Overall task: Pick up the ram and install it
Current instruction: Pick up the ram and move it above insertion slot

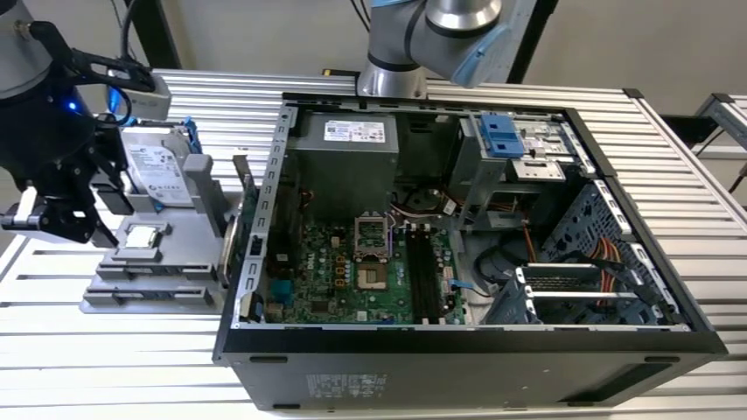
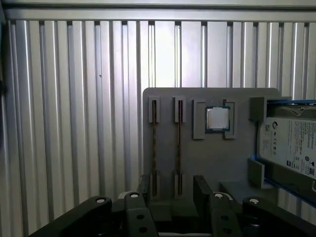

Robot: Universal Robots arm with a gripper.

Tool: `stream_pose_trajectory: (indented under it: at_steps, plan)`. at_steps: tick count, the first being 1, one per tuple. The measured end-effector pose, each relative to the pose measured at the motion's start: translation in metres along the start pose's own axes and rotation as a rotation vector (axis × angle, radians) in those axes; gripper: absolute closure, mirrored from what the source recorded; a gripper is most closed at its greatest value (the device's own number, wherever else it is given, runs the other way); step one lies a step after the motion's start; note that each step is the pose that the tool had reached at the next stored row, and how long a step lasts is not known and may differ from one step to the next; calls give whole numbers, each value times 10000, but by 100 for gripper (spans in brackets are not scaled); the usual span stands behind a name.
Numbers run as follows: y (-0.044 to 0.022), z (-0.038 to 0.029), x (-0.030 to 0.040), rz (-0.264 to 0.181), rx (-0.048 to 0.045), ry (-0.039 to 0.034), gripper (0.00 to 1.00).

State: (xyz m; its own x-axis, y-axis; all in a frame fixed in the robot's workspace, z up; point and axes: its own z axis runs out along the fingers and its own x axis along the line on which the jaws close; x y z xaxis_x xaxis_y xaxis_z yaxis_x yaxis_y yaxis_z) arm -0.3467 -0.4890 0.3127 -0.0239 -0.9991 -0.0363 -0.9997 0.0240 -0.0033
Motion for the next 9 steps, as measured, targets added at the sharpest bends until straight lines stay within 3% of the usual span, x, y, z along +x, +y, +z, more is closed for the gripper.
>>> stream_pose_trajectory:
  at_steps: [9]
  plan:
    - [-16, 49, -2, 44, -1, 3, 0]
